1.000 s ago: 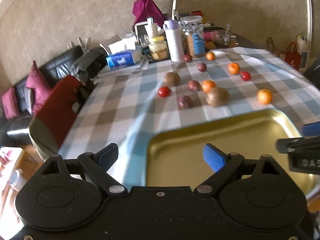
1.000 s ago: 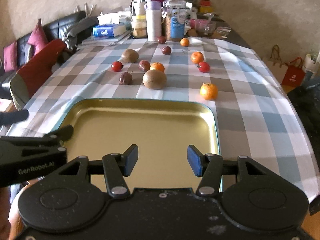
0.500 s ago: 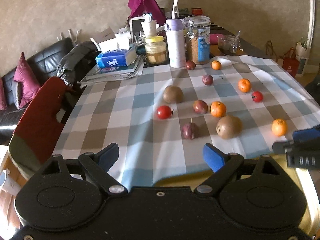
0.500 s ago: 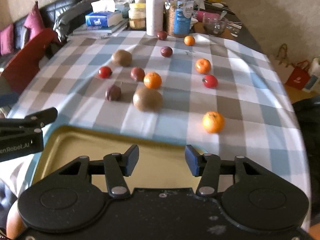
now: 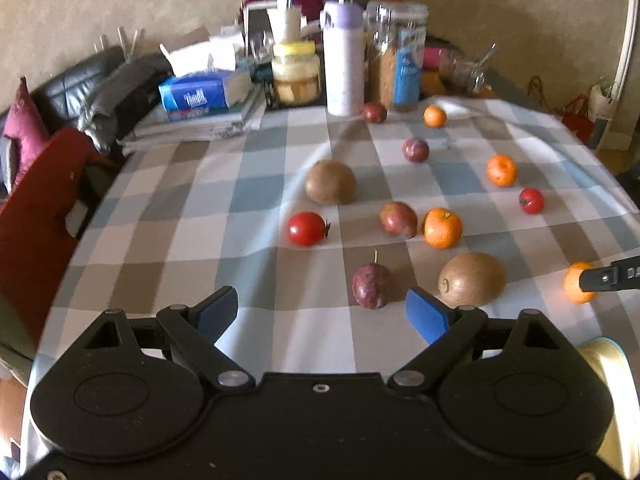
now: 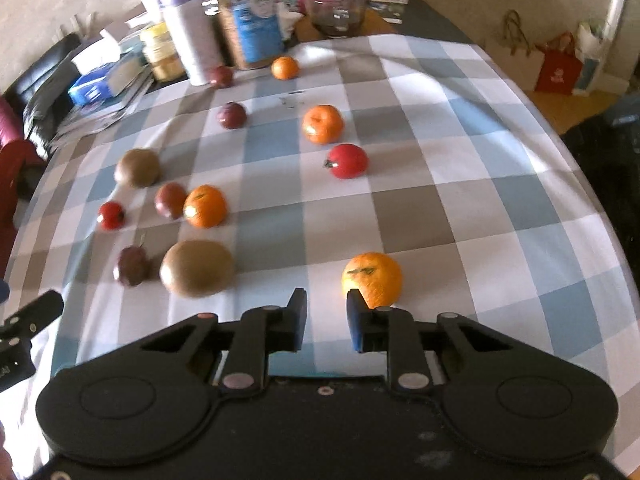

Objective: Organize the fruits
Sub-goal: 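Reach the right tool to the orange while the left tool approaches the purple plum, then close the right tool on the orange while the left tool grasps the purple plum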

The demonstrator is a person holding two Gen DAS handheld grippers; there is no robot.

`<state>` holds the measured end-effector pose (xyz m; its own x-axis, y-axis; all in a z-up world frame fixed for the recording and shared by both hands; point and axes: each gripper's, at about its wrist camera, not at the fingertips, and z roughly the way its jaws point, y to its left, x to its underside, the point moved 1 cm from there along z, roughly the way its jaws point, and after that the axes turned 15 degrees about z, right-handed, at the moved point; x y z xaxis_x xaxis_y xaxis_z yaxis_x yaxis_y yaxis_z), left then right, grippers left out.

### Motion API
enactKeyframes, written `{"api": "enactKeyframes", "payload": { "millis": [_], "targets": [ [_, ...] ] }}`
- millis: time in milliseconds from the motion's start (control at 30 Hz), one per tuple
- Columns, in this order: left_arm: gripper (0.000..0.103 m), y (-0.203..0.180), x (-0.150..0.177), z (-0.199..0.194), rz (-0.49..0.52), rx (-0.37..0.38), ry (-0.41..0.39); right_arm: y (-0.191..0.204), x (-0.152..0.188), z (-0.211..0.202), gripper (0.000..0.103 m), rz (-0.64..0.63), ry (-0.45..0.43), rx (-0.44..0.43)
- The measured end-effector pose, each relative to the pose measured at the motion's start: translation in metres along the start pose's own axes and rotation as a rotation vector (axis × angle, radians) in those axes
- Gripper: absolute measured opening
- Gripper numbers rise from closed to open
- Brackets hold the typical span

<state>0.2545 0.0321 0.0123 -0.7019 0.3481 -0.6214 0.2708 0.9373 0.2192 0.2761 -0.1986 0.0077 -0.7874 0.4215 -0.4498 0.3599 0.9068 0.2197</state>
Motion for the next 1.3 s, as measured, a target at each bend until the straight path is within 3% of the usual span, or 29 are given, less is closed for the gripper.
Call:
{"api": "enactKeyframes", "payload": {
  "millis": [200, 500, 900, 1100, 1300],
  "targets": [
    [0.091, -0.003, -0.004, 0.025, 0.006, 0.046, 0.027, -0.012, -0.006, 0.019, 0.024, 0.05, -0.019, 0.008],
    [0.088, -0.005, -0.016, 0.049, 0.015, 0.07, 0.062, -0.009, -0.008, 0.025, 0.026, 0.0, -0.161, 0.066],
    [0.088, -0.017, -0.018, 0.074, 0.05, 0.097, 0.091, -0.011, -0.013, 0.038, 0.033, -0.002, -0.188, 0.11],
    [0.089, -0.022, -0.017, 0.076, 0.063, 0.092, 0.072, -0.023, -0.016, 0.043, 0.041, 0.032, -0.181, 0.077],
    [0.089, -0.026, -0.011, 0.08, 0.071, 0.075, 0.075, -0.029, -0.017, 0.059, 0.042, 0.037, -0.109, 0.027]
  ]
}}
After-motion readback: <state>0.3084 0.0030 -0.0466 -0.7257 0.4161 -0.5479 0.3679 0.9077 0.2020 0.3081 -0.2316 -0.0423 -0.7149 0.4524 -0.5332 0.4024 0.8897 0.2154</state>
